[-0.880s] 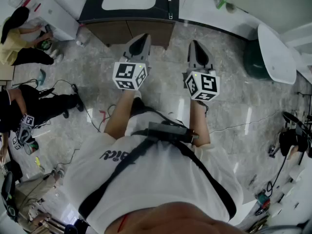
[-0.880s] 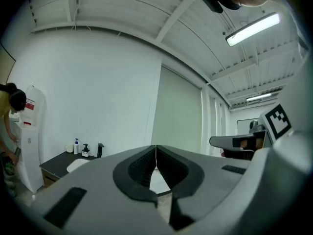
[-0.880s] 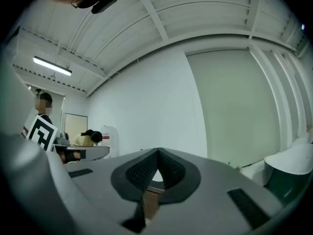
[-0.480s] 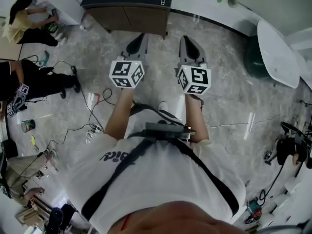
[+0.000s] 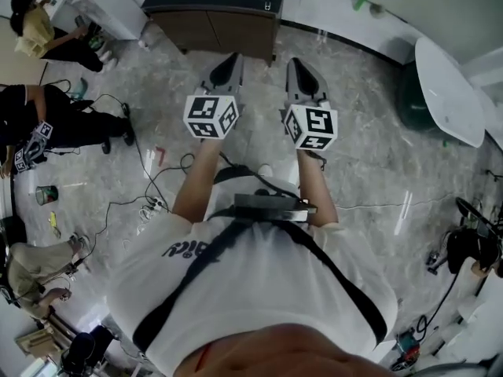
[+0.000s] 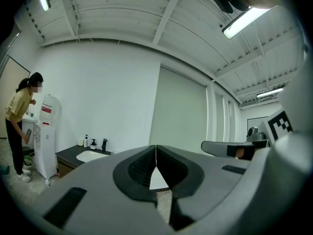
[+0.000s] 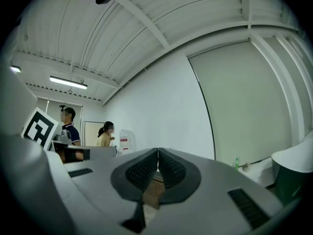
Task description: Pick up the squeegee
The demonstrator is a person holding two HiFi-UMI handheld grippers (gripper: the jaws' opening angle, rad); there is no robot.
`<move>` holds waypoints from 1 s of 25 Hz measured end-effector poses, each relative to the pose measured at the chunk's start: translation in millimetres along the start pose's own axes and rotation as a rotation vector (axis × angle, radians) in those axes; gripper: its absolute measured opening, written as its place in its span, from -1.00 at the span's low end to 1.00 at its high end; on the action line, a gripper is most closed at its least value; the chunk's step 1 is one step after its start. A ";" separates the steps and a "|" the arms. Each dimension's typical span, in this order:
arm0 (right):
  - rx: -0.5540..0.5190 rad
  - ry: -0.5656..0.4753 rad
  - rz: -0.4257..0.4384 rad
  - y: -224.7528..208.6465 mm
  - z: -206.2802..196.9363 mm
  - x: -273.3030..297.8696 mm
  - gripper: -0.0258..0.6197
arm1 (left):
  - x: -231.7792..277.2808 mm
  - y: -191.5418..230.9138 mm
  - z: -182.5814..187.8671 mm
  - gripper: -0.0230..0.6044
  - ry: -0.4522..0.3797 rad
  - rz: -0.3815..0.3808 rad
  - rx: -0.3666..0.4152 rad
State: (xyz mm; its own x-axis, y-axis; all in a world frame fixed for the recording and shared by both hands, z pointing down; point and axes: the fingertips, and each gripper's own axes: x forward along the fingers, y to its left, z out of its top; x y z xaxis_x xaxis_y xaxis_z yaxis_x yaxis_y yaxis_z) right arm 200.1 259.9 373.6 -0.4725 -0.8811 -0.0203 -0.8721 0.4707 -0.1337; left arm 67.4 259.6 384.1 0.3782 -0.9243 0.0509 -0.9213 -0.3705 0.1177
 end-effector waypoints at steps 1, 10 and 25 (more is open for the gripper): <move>0.000 -0.001 0.008 4.1 -0.3 3.2 -0.90 | -1.9 3.7 -0.8 -0.89 0.001 0.004 -0.001; -0.018 -0.009 0.028 43.4 -8.5 69.0 -0.90 | 15.5 65.3 -9.6 -0.89 0.003 -0.034 -0.031; -0.037 0.012 -0.043 63.1 -10.9 198.5 -0.90 | 90.1 172.2 5.2 -0.89 0.009 -0.105 -0.042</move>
State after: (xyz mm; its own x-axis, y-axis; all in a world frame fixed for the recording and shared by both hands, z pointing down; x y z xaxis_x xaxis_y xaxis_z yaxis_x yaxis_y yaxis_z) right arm 49.9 115.1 371.9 -0.4357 -0.9001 -0.0031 -0.8957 0.4339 -0.0970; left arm -57.7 112.1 403.8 0.4734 -0.8797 0.0446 -0.8721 -0.4609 0.1645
